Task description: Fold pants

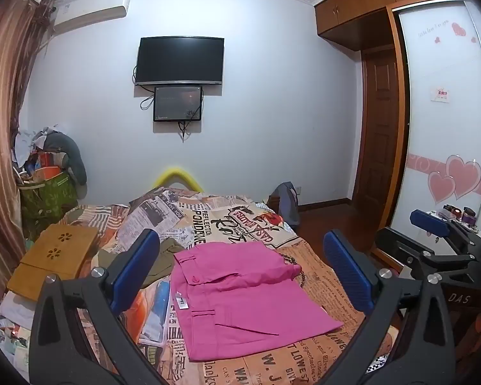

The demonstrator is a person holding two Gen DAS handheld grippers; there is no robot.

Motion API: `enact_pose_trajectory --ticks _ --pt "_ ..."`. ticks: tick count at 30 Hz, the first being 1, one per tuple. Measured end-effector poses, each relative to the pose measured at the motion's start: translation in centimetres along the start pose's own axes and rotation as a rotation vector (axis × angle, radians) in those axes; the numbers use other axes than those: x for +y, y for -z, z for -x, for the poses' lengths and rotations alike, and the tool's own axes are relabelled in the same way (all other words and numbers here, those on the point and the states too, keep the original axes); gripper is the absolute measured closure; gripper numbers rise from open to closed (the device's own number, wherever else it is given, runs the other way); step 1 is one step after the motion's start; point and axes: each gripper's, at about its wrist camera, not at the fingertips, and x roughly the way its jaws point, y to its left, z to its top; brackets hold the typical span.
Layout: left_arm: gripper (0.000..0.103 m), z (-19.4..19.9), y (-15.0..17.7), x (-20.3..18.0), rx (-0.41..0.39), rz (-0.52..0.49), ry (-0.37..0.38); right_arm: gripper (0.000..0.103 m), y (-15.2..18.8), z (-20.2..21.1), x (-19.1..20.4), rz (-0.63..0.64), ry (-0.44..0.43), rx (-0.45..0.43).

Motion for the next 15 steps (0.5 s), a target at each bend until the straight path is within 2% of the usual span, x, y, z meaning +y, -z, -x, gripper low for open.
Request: enact_pose_trajectory --ticks 8,9,15 --pt "0.0 0.6 -0.1 -0.2 -0.016 0.023 -0.012 0.0 -0.1 0.0 0.1 0.004 0.002 0.018" --pt "0.0 -0.3 -0.2 0.7 0.008 0.015 0.005 0.0 -0.1 0.0 0.0 0.003 0.003 0.019" --pt "0.0 -0.9 0.3 0.6 0.007 0.016 -0.008 0.0 0.0 0.0 -0.3 -0.001 0.003 0.023"
